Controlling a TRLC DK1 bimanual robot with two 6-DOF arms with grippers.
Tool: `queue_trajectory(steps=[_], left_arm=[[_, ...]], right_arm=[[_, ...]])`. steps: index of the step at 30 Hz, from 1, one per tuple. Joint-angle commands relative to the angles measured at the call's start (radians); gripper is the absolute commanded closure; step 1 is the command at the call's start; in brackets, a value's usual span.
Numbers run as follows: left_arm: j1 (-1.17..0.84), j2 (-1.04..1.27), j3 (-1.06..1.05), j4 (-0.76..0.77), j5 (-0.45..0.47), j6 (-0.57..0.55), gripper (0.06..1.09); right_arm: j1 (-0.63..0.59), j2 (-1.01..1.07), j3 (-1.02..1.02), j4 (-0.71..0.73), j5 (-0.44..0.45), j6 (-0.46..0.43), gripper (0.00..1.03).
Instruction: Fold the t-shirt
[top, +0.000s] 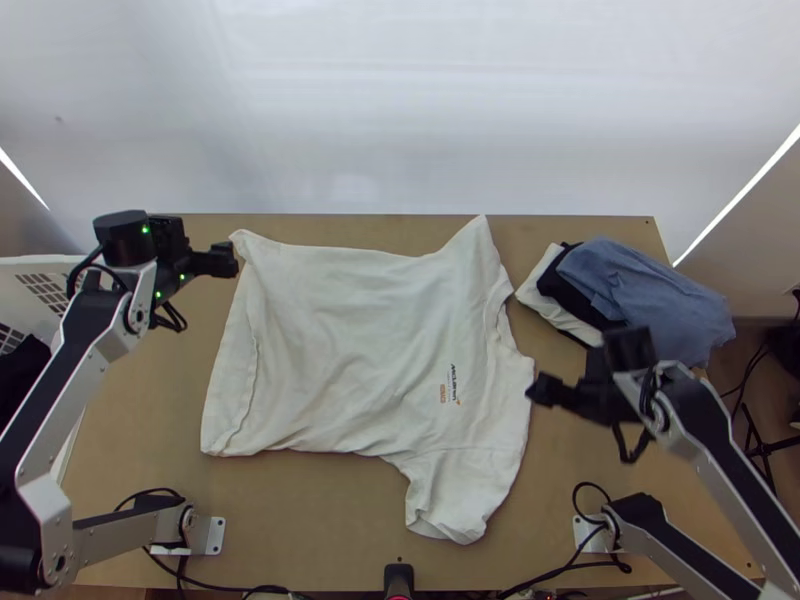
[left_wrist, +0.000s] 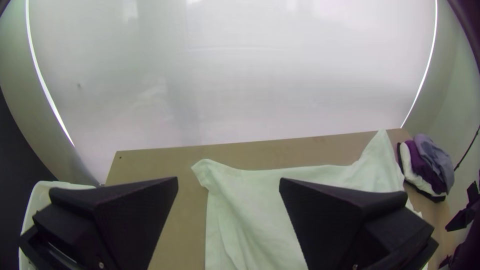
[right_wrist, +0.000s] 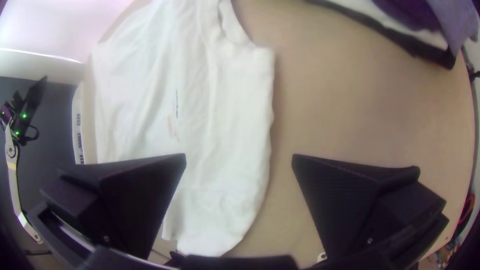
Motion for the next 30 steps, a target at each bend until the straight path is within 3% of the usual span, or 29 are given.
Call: queue_trajectory(steps=[1,5,14,19,26,30], left_arm=[[-0.040,-0.087,-0.063,-0.045,-0.008,-0.003,0.10],[-0.043,-0.107,-0.077,-0.051,-0.008,-0.008,0.10],[-0.044,-0.105,-0.104,-0.045,-0.008,-0.026,0.10],[-0.054,-0.090,-0.097,-0.031,-0.010,-0.029,0.10],[-0.054,-0.056,-0.094,-0.010,-0.010,-0.046,0.10],[-0.055,-0.036,-0.095,0.001,-0.010,-0.049,0.10]], right_arm=[[0.172,-0.216,-0.194,-0.030,-0.005,0.198,0.05],[0.290,-0.268,-0.261,-0.018,-0.004,0.309,0.05],[0.337,-0.227,-0.297,-0.024,-0.002,0.328,0.10],[0.353,-0.225,-0.301,-0.033,-0.002,0.322,0.30],[0.429,-0.124,-0.304,0.019,-0.010,0.329,0.31],[0.438,-0.052,-0.298,0.060,-0.077,0.311,0.31]])
